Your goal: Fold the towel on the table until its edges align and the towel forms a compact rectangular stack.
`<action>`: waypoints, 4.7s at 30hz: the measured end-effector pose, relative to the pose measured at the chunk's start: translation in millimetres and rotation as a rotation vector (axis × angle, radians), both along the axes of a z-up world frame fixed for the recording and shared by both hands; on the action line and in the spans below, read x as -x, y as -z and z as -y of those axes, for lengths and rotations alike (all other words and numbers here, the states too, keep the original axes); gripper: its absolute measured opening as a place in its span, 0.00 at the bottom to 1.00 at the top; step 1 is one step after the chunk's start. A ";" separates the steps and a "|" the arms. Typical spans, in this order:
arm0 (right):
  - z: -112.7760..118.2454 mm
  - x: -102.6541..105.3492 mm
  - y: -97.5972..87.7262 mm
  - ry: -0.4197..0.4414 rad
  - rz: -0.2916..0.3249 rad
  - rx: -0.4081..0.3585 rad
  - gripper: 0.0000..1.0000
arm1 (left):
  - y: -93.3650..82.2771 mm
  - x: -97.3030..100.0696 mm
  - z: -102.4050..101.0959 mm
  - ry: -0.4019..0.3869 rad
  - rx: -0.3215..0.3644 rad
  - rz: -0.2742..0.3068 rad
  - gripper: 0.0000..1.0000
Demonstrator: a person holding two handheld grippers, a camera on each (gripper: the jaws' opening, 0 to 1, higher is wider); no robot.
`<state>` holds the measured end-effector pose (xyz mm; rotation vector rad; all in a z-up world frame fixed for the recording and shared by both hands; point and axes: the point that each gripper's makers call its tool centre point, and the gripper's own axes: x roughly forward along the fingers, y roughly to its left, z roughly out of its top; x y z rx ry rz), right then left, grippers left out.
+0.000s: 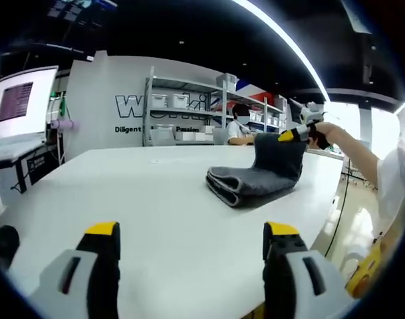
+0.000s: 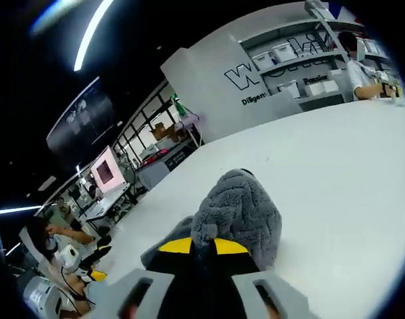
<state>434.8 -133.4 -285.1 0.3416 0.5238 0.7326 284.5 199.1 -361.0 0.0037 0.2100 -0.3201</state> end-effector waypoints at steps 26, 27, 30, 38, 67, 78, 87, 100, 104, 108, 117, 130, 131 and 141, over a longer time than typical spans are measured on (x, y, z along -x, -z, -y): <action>-109.0 12.0 -0.1 -0.206 -0.014 0.087 0.09 | 2.0 7.0 -17.4 -0.035 0.028 0.007 0.93; -110.8 10.8 -1.1 -0.212 -0.015 0.089 0.09 | 1.9 6.9 -17.5 -0.035 0.028 0.007 0.93; -117.7 9.7 -1.3 -0.232 -0.015 0.102 0.09 | 2.2 6.6 -16.8 -0.035 0.031 0.007 0.93; -142.0 5.8 20.3 -0.288 -0.055 0.200 0.10 | 3.6 7.4 -14.4 -0.030 0.035 0.003 0.93; -185.8 -6.4 102.8 -0.453 -0.231 0.489 0.10 | 8.3 5.0 -16.0 -0.034 0.038 -0.014 0.92; -187.1 -6.6 106.5 -0.456 -0.230 0.504 0.10 | 9.1 5.5 -14.1 -0.026 0.039 -0.015 0.92; -187.0 -7.1 107.1 -0.446 -0.233 0.495 0.10 | 8.7 8.0 -14.6 -0.027 0.037 -0.013 0.92; -183.1 -3.2 91.1 -0.430 -0.213 0.425 0.18 | 6.2 12.3 -16.9 -0.040 0.033 -0.010 0.92; -181.0 0.8 81.0 -0.429 -0.184 0.421 0.21 | 3.6 13.3 -15.7 -0.040 0.030 -0.005 0.92; -178.2 2.1 65.5 -0.418 -0.152 0.397 0.23 | 1.8 14.3 -13.6 -0.038 0.030 0.000 0.92; -162.6 0.4 17.4 -0.381 -0.058 0.304 0.25 | 1.0 15.8 -10.7 -0.027 0.027 0.001 0.92; -66.2 29.8 -38.6 -0.262 0.246 0.172 0.37 | -3.4 12.3 -5.5 -0.017 0.022 0.007 0.92; -60.2 32.4 -38.8 -0.247 0.258 0.167 0.38 | -3.7 11.6 -4.4 -0.015 0.022 0.007 0.92; 2.1 63.3 -10.6 -0.121 0.430 0.283 0.56 | -8.4 3.4 10.6 0.016 0.006 0.008 0.93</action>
